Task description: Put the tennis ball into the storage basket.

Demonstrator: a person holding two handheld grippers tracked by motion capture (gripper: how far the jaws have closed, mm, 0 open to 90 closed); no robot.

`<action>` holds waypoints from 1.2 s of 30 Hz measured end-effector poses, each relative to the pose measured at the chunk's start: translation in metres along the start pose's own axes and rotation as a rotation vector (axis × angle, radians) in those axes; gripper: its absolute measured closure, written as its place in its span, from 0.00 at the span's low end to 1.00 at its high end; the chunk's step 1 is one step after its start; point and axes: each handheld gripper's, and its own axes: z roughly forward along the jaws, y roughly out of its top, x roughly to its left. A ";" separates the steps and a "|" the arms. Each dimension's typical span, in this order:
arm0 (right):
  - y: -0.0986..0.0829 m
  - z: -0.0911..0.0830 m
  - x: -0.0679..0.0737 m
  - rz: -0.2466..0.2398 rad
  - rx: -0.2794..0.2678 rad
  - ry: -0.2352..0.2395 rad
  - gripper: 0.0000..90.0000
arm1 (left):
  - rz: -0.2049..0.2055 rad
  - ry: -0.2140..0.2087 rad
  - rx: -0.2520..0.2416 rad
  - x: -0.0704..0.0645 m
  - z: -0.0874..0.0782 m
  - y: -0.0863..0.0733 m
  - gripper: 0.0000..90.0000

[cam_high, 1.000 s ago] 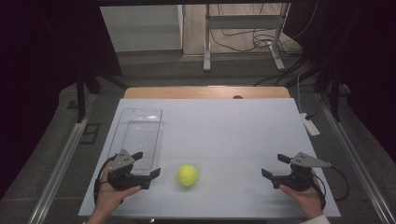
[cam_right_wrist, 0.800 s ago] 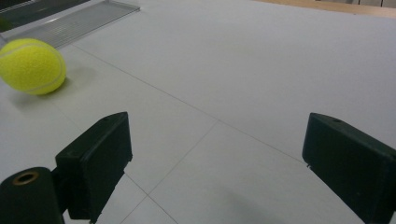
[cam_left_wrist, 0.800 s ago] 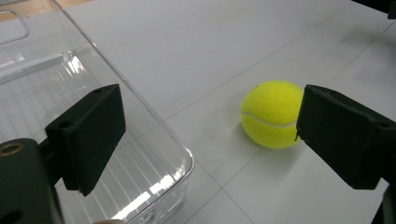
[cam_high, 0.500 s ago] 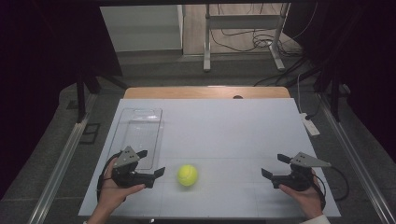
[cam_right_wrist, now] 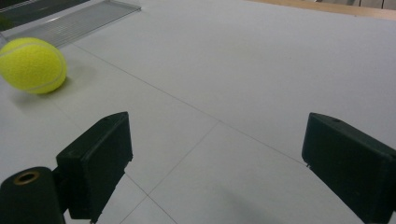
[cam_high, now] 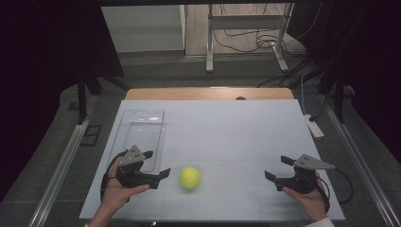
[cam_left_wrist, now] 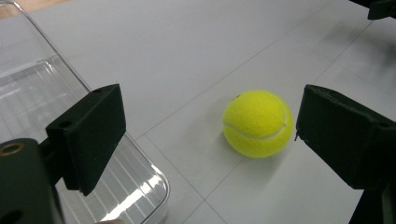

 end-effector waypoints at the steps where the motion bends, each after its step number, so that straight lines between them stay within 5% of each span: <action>1: 0.000 0.000 0.000 0.000 0.000 0.000 0.10 | 0.000 -0.002 0.000 0.000 0.000 0.000 0.10; 36: -0.001 0.001 -0.001 0.001 0.008 -0.002 0.10 | 0.045 -0.067 0.071 -0.012 0.025 0.018 0.10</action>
